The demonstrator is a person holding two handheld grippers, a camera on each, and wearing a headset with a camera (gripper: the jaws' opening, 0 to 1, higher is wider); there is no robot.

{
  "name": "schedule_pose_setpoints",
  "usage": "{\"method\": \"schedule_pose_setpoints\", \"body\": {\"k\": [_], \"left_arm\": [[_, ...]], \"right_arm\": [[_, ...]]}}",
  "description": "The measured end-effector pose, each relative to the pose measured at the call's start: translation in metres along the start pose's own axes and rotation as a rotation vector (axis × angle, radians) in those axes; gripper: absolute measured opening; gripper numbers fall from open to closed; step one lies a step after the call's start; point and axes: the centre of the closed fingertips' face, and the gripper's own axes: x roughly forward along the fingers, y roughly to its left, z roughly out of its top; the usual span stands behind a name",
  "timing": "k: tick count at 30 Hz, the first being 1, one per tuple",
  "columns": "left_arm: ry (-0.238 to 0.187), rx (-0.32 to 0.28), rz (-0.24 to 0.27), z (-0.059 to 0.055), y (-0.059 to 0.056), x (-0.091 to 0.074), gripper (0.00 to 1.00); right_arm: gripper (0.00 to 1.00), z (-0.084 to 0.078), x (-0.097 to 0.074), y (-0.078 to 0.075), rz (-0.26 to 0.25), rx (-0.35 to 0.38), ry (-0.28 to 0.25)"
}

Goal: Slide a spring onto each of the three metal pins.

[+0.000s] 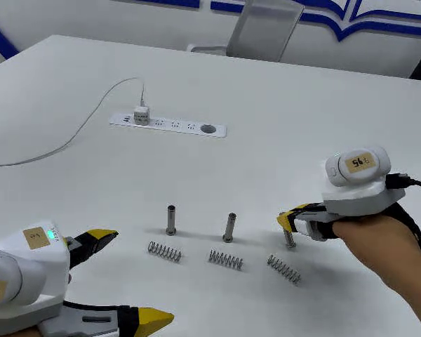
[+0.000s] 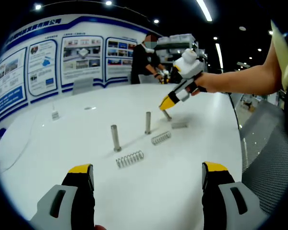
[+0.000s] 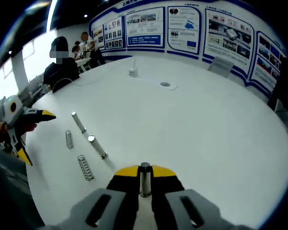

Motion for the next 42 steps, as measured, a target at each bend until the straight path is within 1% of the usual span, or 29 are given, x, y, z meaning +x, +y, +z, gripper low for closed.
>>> {"method": "schedule_pose_setpoints", "body": {"k": [14,28,35,42], "left_arm": [[0.002,0.003,-0.001,0.000,-0.001,0.000,0.95],[0.002,0.006,-0.008,0.000,-0.003,0.002,0.95],[0.003,0.007,-0.009,0.000,-0.004,0.002,0.94],[0.002,0.009,-0.010,0.001,-0.004,0.002,0.95]], "right_arm": [[0.09,-0.003,-0.011,0.004,-0.005,-0.003,-0.025],[0.09,-0.011,-0.021,0.006,-0.007,-0.008,-0.044],[0.10,-0.017,-0.022,0.007,-0.007,-0.014,-0.040],[0.10,-0.017,-0.023,0.007,-0.006,-0.018,-0.039]]}}
